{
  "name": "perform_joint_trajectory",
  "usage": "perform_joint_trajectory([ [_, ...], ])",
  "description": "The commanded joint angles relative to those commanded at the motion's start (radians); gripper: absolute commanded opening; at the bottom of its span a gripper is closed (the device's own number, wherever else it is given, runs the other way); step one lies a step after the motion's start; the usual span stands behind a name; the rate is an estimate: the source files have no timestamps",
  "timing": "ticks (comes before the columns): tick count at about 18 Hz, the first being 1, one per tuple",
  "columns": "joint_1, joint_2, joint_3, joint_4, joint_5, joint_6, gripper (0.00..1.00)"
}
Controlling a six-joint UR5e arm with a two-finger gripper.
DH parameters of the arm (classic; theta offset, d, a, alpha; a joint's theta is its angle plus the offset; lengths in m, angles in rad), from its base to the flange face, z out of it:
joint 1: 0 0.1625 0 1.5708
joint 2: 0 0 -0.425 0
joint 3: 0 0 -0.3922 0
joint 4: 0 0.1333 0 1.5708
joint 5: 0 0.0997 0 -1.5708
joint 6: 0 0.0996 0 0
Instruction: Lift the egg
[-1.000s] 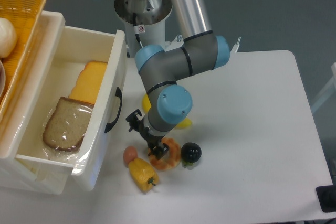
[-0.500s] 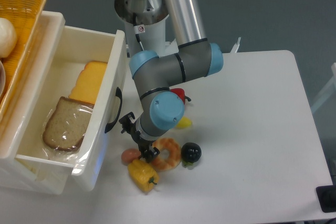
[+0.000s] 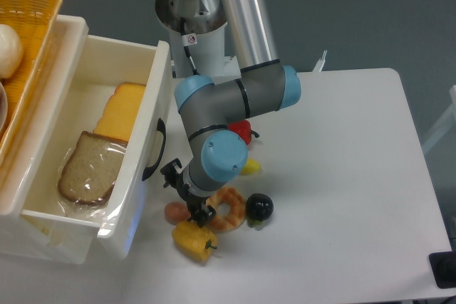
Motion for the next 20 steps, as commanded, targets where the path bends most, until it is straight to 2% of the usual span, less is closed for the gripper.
perform_joint_trajectory([
  [3,-0.003,-0.008,0.008,0.0,0.0,0.006,1.0],
  [17,-0.012,-0.029,0.02,0.002,0.031,0.268,1.0],
  [20,-0.012,-0.029,0.015,0.002,0.029,0.265,1.0],
])
